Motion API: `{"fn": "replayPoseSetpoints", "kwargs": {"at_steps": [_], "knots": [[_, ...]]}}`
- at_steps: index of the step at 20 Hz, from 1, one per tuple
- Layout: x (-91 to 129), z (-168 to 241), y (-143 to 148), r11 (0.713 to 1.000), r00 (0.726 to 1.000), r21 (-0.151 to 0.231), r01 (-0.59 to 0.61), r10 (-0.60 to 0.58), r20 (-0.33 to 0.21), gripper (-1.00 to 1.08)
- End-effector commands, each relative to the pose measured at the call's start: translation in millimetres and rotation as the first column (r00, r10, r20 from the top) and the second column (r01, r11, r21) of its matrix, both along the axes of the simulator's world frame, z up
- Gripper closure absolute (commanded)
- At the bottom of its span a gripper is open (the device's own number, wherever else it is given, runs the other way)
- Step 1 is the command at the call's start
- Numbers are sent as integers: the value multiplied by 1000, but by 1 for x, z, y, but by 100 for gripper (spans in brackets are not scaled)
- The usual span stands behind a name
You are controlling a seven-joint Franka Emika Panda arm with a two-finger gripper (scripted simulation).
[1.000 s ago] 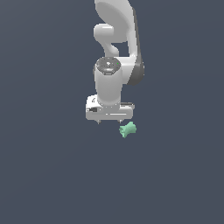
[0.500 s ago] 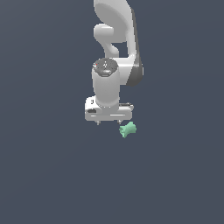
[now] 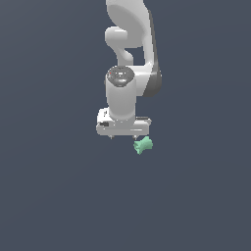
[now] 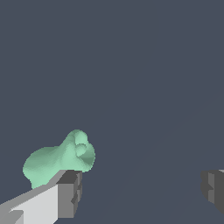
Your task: Pick up the object and move it to a goal position.
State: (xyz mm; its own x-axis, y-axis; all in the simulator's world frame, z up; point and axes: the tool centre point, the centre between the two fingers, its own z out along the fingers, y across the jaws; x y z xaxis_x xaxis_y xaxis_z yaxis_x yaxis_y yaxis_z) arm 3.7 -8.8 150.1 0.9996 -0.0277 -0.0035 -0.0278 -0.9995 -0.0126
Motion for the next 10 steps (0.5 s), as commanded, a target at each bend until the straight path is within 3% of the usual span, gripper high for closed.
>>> {"fn": "replayPoseSetpoints", "kwargs": {"at_steps": [1,10], "knots": [[0,-2,3,1000,1000,0,30,-30,-1,-92],[-3,-10,20,979,979,-1,203,-203,-3,-92]]}}
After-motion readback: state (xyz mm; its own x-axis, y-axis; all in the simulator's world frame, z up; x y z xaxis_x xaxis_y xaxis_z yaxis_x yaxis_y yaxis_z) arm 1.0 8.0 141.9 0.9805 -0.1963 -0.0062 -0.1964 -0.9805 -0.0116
